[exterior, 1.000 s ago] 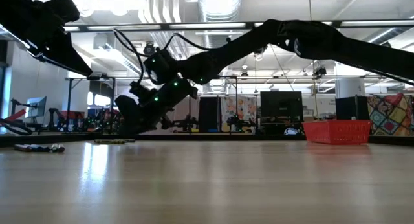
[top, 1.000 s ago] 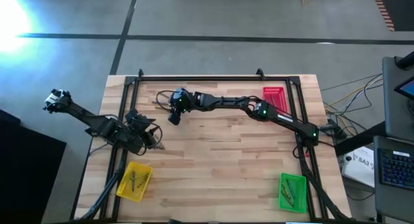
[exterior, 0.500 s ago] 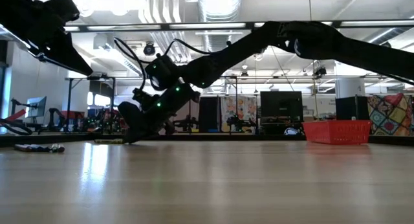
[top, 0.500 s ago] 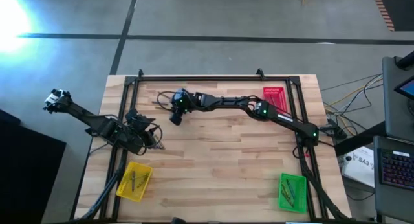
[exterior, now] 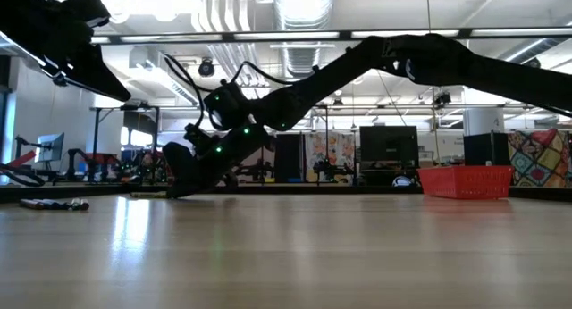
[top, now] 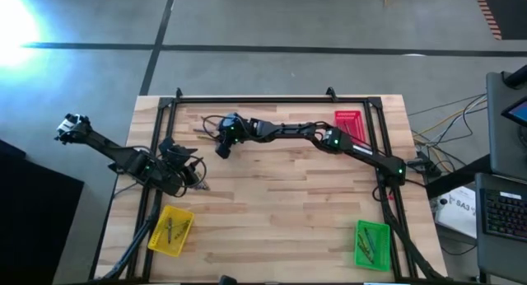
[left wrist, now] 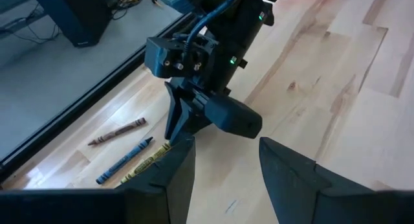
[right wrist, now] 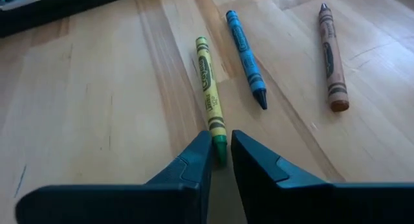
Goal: Sort crayons
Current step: Put the green crayon into the green bin
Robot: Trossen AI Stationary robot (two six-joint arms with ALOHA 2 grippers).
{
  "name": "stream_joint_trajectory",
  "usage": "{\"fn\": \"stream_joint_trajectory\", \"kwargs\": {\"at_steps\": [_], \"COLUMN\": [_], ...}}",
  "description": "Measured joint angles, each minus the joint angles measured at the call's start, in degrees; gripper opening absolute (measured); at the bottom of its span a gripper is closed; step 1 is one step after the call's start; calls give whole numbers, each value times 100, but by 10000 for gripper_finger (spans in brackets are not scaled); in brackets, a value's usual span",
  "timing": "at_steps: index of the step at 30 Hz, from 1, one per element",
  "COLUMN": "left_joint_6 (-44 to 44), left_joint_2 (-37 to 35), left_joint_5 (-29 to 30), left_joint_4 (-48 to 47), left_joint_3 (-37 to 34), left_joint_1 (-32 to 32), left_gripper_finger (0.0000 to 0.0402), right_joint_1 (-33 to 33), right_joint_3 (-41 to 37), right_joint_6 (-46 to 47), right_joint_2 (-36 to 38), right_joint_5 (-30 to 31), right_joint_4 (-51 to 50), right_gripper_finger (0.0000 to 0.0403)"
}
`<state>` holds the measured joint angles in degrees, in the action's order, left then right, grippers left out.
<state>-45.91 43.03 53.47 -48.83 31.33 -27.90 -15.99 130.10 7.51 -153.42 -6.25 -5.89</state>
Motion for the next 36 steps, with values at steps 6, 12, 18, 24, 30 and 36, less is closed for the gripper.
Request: {"fn": "stream_joint_trajectory", "kwargs": {"at_steps": [6,12,18,24,30,36], "left_joint_6": [2,0,-55,-286,-720,-634], "left_joint_2": [0,0,-4,8,7,12], "left_joint_5": [2,-29,-354,-607,-606,-765], "left_joint_4": [0,1,-9,-30,383,1534], "left_joint_3": [0,0,0,-73,-676,-1538], "left_joint_1": [-1,0,-2,-17,-38,-109], "left_gripper_finger": [155,155,155,155,155,155], "right_joint_1": [-2,10,158,724,1282,1951], "right_joint_3": [14,14,-9,-39,-442,-2259], "right_joint_6": [-271,-433,-487,-818,-385,741], "right_joint_2": [-7,27,609,1331,2129,3175], "right_joint_5": [19,46,73,1121,1382,1591], "right_joint_4": [-77,-135,-1985,-4557,-5916,-5842], "right_gripper_finger": [16,9,9,8,8,8]}}
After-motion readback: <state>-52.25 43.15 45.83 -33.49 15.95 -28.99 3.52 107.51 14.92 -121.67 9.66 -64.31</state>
